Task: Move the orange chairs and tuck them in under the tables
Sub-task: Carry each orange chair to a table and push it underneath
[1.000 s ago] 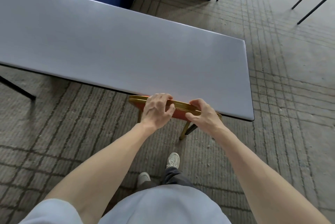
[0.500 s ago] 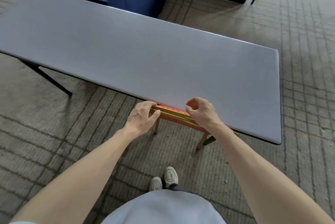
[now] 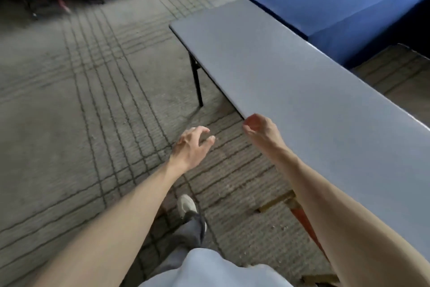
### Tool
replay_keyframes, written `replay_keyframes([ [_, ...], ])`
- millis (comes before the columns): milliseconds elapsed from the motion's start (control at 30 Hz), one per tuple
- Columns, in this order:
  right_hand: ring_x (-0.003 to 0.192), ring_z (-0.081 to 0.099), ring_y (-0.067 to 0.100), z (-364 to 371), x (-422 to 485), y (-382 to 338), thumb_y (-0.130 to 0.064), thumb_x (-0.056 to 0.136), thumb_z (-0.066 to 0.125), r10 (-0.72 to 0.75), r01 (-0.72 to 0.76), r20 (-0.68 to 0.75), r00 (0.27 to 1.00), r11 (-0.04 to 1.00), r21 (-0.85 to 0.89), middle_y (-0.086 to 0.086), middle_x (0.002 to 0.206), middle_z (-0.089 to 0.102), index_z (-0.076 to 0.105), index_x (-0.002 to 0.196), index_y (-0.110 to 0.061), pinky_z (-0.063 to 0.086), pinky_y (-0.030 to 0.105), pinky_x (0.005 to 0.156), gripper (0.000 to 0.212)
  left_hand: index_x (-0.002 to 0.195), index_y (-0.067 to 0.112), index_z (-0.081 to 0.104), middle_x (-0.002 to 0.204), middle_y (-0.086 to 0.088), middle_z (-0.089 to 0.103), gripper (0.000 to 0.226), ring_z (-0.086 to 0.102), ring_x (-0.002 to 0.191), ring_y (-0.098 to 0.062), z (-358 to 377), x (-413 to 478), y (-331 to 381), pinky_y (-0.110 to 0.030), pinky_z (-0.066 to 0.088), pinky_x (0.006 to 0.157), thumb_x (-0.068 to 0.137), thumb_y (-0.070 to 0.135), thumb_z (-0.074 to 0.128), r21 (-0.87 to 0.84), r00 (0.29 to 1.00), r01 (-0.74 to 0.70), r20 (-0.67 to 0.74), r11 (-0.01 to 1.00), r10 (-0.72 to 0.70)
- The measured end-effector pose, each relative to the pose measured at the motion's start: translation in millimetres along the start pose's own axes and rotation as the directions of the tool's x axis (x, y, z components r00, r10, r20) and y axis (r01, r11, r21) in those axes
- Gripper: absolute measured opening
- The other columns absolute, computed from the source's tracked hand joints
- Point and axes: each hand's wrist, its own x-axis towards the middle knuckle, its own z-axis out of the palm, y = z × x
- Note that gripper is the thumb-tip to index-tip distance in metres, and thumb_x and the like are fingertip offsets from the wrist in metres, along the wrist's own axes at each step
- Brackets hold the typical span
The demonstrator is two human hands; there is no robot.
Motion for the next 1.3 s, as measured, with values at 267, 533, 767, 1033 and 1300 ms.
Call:
replay_keyframes([
  [267, 0.084, 0.07, 0.012, 125, 143, -175, -0.031, 0.076, 0.061, -0.181, 0.18, 0.136, 0.974, 0.983, 0.02, -0.008, 0.085, 0.074, 0.066, 0.093, -0.03, 0.056, 0.035, 0.084, 0.018, 0.119, 0.026, 0.063, 0.123, 0.0, 0.068, 0.042, 0.062, 0.112, -0.021, -151, 122, -103, -0.026, 0.042, 0.083, 0.092, 0.057, 0.051, -0.184, 0.98, 0.057, -0.175, 0.981, -0.09],
  [533, 0.079, 0.067, 0.017, 216, 254, -333, -0.022, 0.083, 0.063, -0.274, 0.28, 0.141, 0.951, 0.96, -0.027, -0.01, 0.086, 0.071, 0.065, 0.104, -0.027, 0.047, 0.026, 0.064, 0.022, 0.113, 0.029, 0.064, 0.116, 0.009, 0.066, 0.036, 0.06, 0.108, -0.008, -315, 200, -190, -0.028, 0.045, 0.091, 0.091, 0.057, 0.056, -0.425, 0.949, 0.074, -0.249, 0.902, -0.195],
  [767, 0.076, 0.063, 0.007, 318, 341, -456, -0.025, 0.085, 0.058, -0.337, 0.332, 0.126, 0.933, 0.941, 0.055, -0.01, 0.079, 0.07, 0.062, 0.11, -0.031, 0.04, 0.022, 0.058, 0.026, 0.11, 0.034, 0.061, 0.107, 0.018, 0.061, 0.032, 0.055, 0.101, -0.001, -434, 272, -285, -0.016, 0.037, 0.078, 0.091, 0.059, 0.054, -0.529, 0.878, 0.1, -0.352, 0.843, -0.325],
  [1033, 0.09, 0.069, 0.008, 452, 493, -599, -0.03, 0.085, 0.065, -0.442, 0.389, 0.129, 0.888, 0.87, 0.303, -0.011, 0.093, 0.073, 0.064, 0.112, -0.022, 0.054, 0.033, 0.088, 0.029, 0.095, 0.028, 0.068, 0.105, 0.008, 0.07, 0.053, 0.064, 0.105, -0.011, -573, 419, -380, -0.034, 0.047, 0.101, 0.069, 0.072, 0.055, -0.589, 0.813, 0.074, -0.431, 0.805, -0.391],
  [1300, 0.094, 0.071, 0.011, 481, 633, -774, -0.037, 0.086, 0.064, -0.5, 0.409, 0.028, 0.866, 0.738, 0.536, -0.003, 0.097, 0.076, 0.065, 0.11, -0.023, 0.053, 0.029, 0.082, 0.028, 0.105, 0.015, 0.07, 0.109, -0.005, 0.072, 0.052, 0.066, 0.106, -0.02, -731, 579, -416, -0.03, 0.046, 0.08, 0.084, 0.06, 0.056, -0.636, 0.809, -0.029, -0.469, 0.771, -0.356],
])
